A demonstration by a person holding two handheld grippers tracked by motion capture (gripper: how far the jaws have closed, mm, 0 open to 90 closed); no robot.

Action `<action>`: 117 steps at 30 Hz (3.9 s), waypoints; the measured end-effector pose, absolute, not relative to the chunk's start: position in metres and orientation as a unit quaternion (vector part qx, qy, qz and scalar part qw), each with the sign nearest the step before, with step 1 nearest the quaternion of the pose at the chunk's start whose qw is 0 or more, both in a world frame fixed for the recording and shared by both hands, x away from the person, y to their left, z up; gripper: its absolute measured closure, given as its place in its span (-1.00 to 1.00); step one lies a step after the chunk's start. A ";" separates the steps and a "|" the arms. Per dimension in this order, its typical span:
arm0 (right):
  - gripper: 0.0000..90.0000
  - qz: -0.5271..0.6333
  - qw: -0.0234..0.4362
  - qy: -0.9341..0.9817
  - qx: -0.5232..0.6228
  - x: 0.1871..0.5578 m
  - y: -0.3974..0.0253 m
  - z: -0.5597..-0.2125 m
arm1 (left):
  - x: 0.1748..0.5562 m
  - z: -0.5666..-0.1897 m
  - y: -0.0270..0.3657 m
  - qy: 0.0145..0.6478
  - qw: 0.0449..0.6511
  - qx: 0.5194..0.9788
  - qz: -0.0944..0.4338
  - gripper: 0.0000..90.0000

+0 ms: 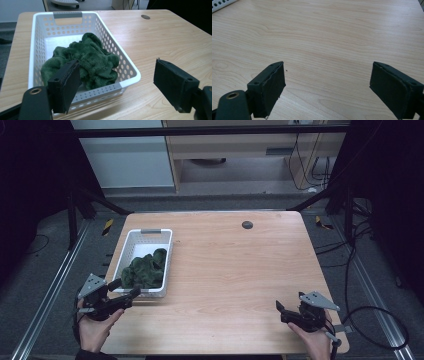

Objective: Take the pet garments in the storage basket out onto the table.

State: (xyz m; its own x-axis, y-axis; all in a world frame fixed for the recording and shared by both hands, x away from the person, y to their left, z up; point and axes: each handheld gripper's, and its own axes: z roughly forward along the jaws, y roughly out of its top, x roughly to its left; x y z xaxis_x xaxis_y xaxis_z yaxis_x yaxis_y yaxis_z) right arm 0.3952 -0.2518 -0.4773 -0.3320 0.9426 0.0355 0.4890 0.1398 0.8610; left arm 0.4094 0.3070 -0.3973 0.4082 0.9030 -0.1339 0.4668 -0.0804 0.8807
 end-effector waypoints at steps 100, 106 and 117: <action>-0.78 0.395 0.253 0.723 0.508 0.402 -0.252 -0.483 | 0.531 -0.388 0.286 0.513 0.290 0.787 0.184 -0.65; -0.79 0.394 0.253 0.724 0.507 0.402 -0.252 -0.484 | 0.536 -0.393 0.283 0.516 0.283 0.789 0.176 -0.65; -0.81 0.392 0.247 0.726 0.508 0.403 -0.252 -0.485 | 0.543 -0.406 0.280 0.520 0.270 0.793 0.166 -0.68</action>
State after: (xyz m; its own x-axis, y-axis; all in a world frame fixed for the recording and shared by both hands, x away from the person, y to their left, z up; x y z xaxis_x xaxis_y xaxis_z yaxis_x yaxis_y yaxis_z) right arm 0.4029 -0.2519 -0.4847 -0.3617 0.9315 0.0393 0.5440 0.1766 0.8203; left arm 0.5425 0.2801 -0.4059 0.4033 0.9149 -0.0173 0.7356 -0.3129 0.6008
